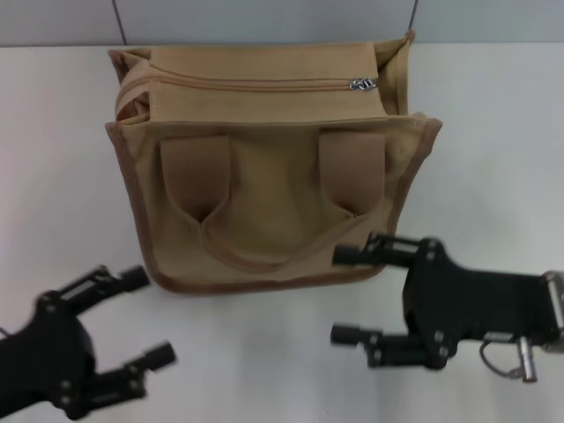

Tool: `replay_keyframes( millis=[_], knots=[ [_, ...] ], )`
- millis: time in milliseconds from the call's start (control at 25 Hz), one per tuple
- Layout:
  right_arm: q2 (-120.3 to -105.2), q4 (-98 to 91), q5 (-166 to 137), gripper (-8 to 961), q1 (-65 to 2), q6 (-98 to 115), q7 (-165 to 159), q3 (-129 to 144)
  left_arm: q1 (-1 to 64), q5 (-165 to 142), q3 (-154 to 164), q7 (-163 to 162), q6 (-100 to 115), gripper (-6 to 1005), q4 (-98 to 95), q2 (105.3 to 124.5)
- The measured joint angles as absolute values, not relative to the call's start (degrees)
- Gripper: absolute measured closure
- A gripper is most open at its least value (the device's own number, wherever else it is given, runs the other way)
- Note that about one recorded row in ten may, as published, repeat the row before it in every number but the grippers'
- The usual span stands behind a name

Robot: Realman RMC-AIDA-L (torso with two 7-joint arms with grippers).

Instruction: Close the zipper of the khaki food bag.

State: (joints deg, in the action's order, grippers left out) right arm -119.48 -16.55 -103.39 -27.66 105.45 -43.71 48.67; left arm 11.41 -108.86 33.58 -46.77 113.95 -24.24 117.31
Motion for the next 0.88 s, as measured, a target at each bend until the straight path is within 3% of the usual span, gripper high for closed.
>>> replay_keyframes(
  millis=[320,880],
  knots=[
    [-119.59,-14.31,-103.41,205,-27.83,101.06,-43.52,51.35,14.56,-113.23,33.69,-44.53,112.2,161,-24.26,118.33],
    [-119.82,-10.59,-102.64,203,-28.68,98.35,-41.36,50.72,14.19,-113.35,33.83,-44.46,111.09,161,-23.79,118.56]
  ],
)
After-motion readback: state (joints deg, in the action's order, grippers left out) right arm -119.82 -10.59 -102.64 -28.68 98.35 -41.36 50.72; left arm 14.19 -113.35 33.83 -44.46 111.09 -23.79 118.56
